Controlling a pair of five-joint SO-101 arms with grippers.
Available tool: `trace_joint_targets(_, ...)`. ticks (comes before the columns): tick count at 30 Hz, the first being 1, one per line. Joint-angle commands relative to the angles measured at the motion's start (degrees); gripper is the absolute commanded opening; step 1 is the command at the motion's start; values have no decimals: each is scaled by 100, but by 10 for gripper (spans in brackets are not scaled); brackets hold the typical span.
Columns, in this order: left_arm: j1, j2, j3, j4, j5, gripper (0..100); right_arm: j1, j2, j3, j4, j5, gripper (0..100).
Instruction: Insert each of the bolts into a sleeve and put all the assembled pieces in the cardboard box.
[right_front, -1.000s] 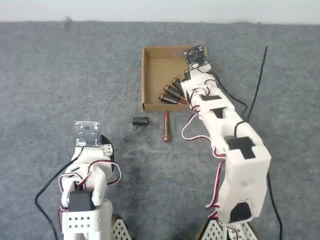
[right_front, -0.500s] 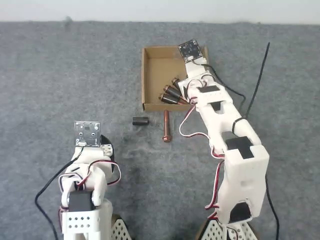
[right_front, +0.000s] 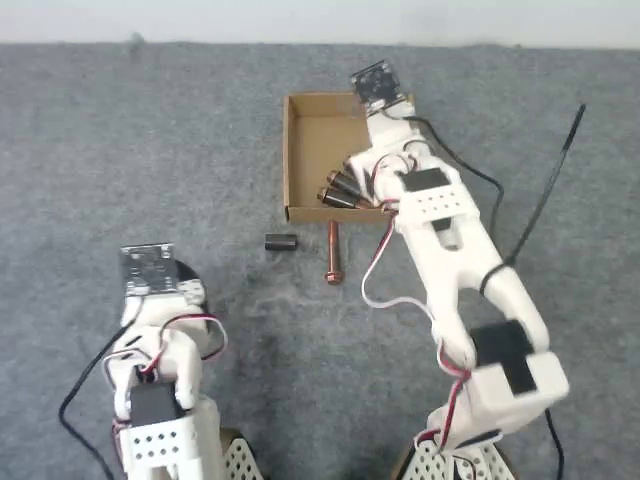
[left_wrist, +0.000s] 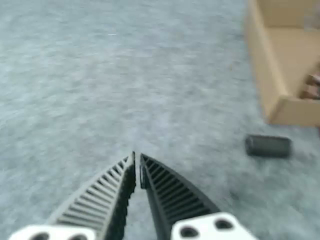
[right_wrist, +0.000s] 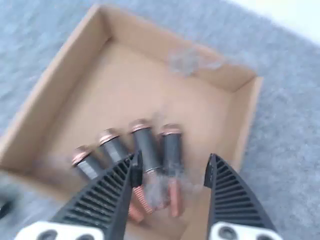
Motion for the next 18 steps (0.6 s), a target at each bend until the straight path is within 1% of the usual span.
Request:
trace_joint_targets(1,-185,-97,-84,-237,-255,12,-356,-866,79,664,-70,183)
trace_joint_targets(3,-202,-97,-84,-237,-273,12,-558,-1086,167,954,-97,183)
trace_joint_targets(5,-202,-97,-84,-237,-264,12,-752,-1288,237,1121,-378,158)
trace_joint_targets(8,-308,-97,-92,-237,-26,12,-1051,-1525,264,1358,-774,69)
trace_joint_targets(10,-404,-97,-92,-281,97,12,-1270,-1657,264,1587,-826,10)
trace_joint_targets(11,-440,-97,-92,-316,105,12,-1376,-1710,264,1701,-826,2)
trace_joint_targets(14,-448,-88,-101,-325,132,12,-1613,-1930,264,2009,-826,34)
trace_joint_targets(18,-448,-26,-198,-273,132,12,-1815,-2404,273,2475,-826,46)
